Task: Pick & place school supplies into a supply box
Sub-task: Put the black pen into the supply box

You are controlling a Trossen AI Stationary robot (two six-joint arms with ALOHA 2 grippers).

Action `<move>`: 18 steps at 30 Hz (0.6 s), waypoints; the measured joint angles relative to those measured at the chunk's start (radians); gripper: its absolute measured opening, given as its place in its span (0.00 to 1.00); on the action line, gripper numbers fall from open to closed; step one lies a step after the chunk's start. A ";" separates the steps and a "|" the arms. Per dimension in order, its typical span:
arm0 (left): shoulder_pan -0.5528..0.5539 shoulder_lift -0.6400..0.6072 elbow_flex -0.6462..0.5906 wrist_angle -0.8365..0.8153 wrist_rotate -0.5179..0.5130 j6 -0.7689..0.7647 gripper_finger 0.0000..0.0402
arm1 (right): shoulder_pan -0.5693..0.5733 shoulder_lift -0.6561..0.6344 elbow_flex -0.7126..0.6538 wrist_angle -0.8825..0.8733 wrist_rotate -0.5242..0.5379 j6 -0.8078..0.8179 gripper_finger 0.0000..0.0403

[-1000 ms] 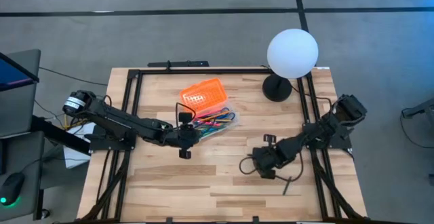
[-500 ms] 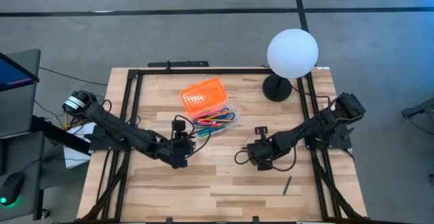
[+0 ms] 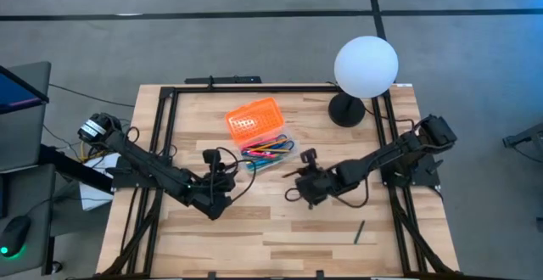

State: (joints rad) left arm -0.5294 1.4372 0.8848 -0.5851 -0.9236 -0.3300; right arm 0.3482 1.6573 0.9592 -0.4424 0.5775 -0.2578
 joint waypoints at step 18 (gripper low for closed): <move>-0.003 0.000 0.000 -0.153 -0.106 -0.130 0.23 | -0.337 0.000 0.001 0.422 -0.282 -0.246 0.00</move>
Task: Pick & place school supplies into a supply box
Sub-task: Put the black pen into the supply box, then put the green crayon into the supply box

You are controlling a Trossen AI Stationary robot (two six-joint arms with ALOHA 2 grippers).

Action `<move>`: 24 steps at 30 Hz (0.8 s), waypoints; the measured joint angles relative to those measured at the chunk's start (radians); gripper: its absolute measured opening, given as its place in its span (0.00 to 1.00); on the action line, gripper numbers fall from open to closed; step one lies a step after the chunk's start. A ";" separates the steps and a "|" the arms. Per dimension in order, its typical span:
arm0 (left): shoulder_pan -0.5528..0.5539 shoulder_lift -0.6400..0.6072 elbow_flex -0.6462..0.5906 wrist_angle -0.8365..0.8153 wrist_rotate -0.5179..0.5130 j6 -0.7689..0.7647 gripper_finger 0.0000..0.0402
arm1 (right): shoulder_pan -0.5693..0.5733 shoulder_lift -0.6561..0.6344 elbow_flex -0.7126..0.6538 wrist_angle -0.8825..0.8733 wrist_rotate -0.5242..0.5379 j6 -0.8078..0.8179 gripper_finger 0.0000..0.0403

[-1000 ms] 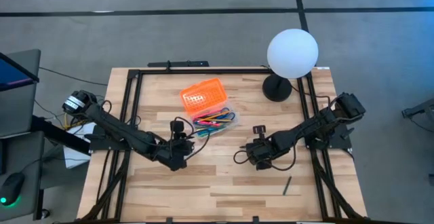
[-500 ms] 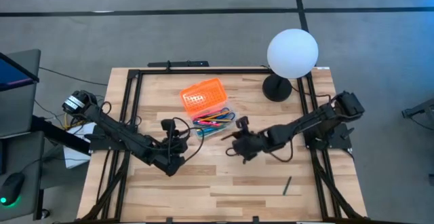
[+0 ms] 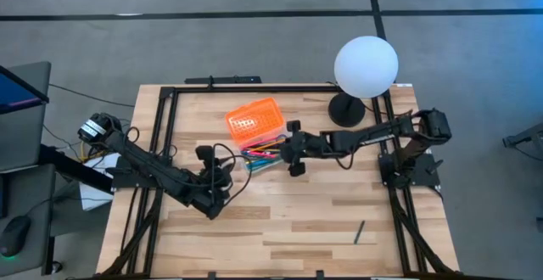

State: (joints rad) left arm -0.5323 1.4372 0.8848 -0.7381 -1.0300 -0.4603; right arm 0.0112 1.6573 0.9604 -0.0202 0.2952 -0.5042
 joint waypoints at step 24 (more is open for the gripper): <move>0.000 0.000 0.000 -0.048 -0.024 -0.038 0.23 | -0.076 0.130 0.029 0.062 -0.133 0.036 0.00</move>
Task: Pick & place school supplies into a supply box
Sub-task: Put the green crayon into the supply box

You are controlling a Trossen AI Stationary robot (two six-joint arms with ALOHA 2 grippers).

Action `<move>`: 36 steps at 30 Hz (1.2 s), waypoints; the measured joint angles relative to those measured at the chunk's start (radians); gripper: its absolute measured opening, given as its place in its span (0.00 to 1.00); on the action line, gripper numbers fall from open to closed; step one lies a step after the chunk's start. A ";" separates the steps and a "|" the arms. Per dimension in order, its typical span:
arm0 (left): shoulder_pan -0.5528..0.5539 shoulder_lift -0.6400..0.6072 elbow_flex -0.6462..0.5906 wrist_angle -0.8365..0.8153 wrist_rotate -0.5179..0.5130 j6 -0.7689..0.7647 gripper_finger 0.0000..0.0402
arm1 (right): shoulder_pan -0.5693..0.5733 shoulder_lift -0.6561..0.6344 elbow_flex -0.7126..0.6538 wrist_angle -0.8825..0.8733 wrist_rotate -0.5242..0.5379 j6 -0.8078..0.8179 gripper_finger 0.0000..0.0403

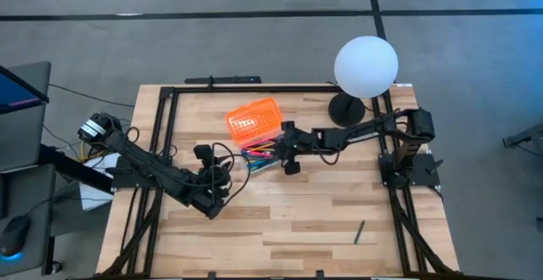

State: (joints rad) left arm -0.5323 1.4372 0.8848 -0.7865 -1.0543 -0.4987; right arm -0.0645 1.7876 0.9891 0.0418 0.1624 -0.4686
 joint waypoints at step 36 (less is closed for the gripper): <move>0.049 0.000 0.000 0.007 -0.074 0.058 0.23 | 0.724 -0.288 -0.057 -0.810 -0.052 1.038 0.00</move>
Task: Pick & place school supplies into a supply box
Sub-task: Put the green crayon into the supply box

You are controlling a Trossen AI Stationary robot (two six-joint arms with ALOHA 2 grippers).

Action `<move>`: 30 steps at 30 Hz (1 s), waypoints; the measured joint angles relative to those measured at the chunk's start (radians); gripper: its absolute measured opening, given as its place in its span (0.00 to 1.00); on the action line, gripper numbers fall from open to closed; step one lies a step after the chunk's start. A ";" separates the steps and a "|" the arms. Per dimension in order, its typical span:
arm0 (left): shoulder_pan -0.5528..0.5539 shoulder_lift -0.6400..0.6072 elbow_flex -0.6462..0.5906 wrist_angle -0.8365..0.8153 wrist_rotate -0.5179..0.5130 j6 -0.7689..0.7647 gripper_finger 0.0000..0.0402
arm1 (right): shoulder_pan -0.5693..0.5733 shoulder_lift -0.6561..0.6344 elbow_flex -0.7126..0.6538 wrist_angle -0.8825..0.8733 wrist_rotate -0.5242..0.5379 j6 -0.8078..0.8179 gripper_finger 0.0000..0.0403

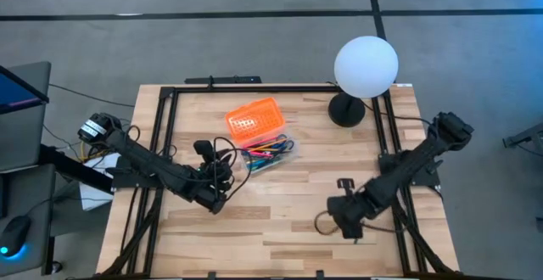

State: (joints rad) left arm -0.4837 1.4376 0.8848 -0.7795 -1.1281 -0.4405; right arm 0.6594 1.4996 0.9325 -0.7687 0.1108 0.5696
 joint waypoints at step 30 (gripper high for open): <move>-0.034 0.005 0.000 0.083 0.132 -0.039 0.23 | 0.261 0.129 -0.016 0.081 -0.116 1.211 0.00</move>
State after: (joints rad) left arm -0.5175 1.4429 0.8848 -0.6964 -0.9958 -0.4800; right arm 0.9200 1.6283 0.9169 -0.6882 -0.0051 1.7804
